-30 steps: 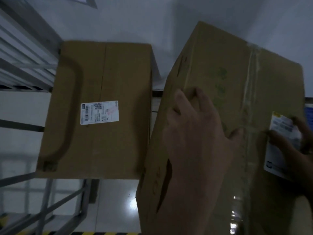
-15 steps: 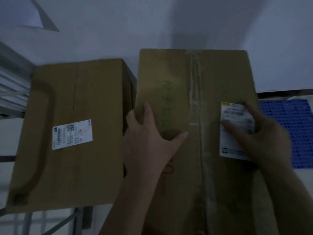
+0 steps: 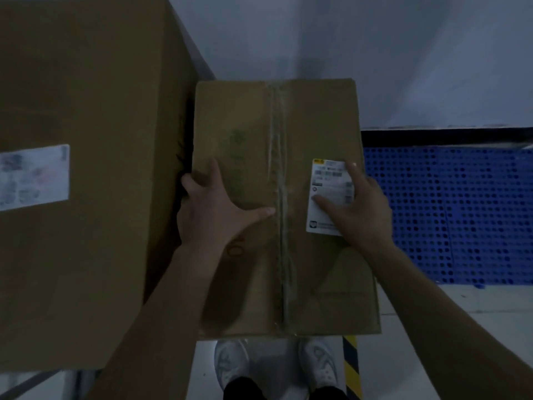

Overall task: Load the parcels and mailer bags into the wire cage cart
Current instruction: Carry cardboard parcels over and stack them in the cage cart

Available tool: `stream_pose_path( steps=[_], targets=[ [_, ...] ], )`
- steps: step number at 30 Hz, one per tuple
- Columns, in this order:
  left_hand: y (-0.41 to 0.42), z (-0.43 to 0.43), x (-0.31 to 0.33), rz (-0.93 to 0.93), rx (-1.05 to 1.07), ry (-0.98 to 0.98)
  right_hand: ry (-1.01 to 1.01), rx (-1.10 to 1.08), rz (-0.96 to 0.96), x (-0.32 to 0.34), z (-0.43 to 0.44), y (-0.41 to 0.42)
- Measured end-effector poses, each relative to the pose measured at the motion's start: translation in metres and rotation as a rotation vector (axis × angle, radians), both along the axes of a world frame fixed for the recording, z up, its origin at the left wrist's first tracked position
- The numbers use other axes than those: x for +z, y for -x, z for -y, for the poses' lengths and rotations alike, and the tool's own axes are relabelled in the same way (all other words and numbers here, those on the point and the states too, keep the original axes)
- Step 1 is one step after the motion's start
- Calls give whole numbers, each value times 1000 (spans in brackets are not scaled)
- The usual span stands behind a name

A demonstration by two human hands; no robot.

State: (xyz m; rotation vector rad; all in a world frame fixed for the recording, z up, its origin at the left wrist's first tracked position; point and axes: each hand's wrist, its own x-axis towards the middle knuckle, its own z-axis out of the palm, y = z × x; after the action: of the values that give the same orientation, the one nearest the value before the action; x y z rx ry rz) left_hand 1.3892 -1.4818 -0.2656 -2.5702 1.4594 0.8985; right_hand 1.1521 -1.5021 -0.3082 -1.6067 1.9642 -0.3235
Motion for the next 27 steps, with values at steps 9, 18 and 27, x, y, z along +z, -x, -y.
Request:
stream_pose_path(
  steps=[9,18,27],
  targets=[
    [-4,23,-83,-28,-19,-10,9,-17,9,-83,5,-7],
    [-2,33,-128,-5,1,52,33,-47,95,-126,25,-11],
    [0,43,-168,1,31,110,29,-42,134,-159,42,-12]
  ],
)
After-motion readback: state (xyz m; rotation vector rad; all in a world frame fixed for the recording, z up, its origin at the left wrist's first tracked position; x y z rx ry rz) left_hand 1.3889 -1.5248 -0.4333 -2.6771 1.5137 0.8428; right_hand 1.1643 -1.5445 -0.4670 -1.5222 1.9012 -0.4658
